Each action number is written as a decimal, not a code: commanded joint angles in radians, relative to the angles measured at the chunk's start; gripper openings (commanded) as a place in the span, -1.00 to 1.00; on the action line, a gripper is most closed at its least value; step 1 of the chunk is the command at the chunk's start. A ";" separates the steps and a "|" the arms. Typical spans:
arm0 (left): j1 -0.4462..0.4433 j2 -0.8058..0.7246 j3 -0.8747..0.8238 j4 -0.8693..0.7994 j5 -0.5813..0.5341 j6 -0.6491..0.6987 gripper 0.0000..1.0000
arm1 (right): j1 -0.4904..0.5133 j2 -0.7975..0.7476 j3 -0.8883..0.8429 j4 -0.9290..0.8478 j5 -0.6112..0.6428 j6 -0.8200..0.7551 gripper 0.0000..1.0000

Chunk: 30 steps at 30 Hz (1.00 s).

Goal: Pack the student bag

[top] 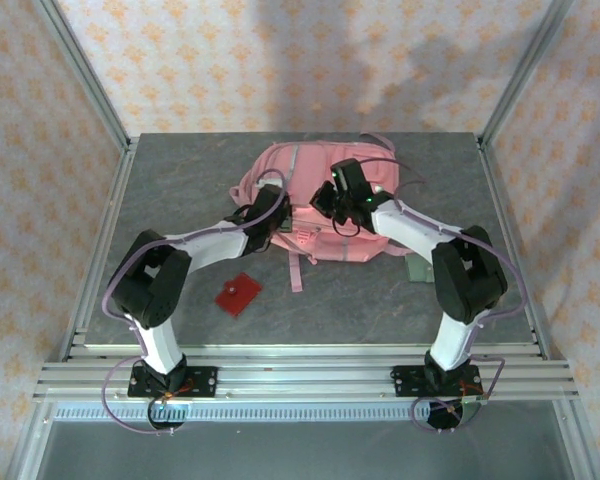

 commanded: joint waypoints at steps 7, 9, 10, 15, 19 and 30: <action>0.102 -0.134 -0.123 -0.047 0.010 0.027 -1.00 | -0.003 -0.069 -0.062 -0.009 0.021 -0.061 -1.00; 0.085 -0.143 -0.118 -0.066 0.015 0.038 -1.00 | -0.014 -0.059 -0.050 -0.018 0.035 -0.070 -1.00; 0.070 -0.148 -0.115 -0.076 0.015 0.042 -1.00 | -0.025 -0.053 -0.041 -0.025 0.046 -0.075 -1.00; -0.023 -0.161 -0.106 -0.140 0.050 0.048 -1.00 | -0.084 0.013 0.063 -0.079 0.071 -0.117 -1.00; -0.100 -0.182 -0.127 -0.143 0.088 0.027 -1.00 | -0.107 0.068 0.145 -0.117 0.088 -0.140 -1.00; -0.225 -0.065 0.002 -0.095 0.078 -0.023 -1.00 | -0.114 0.103 0.160 -0.167 0.023 -0.103 -0.25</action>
